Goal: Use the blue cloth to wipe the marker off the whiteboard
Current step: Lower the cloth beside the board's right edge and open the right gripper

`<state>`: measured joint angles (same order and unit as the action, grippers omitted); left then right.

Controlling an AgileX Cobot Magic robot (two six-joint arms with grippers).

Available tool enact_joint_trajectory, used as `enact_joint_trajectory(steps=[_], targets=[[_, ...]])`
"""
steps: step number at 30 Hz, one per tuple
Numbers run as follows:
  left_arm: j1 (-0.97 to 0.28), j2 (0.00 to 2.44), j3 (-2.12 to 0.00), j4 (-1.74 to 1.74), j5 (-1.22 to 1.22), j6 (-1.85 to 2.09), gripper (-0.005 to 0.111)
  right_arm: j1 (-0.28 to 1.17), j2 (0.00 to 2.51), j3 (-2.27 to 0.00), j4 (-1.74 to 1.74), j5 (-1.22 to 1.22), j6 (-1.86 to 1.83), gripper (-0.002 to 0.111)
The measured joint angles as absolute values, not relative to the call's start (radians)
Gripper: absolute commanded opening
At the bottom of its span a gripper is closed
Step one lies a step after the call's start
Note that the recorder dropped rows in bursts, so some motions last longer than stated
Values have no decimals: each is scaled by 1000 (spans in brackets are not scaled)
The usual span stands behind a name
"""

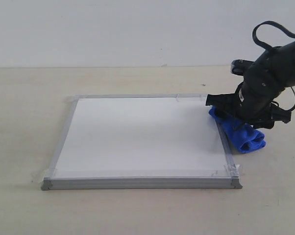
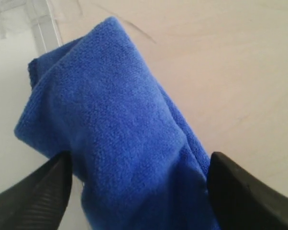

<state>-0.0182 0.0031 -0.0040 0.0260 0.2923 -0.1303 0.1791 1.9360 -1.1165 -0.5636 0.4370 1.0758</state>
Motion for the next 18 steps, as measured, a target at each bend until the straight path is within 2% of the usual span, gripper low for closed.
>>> enact_joint_trajectory(steps=[5, 12, 18], targets=[[-18, 3, -4, 26, 292, -130, 4, 179, 1930, -1117, -569, 423, 998, 70], [-18, 3, -4, 26, 292, -130, 4, 179, 1871, -1117, -575, 411, 634, 70], [-18, 3, -4, 26, 292, -130, 4, 179, 1877, -1117, -577, 432, 500, 68]])
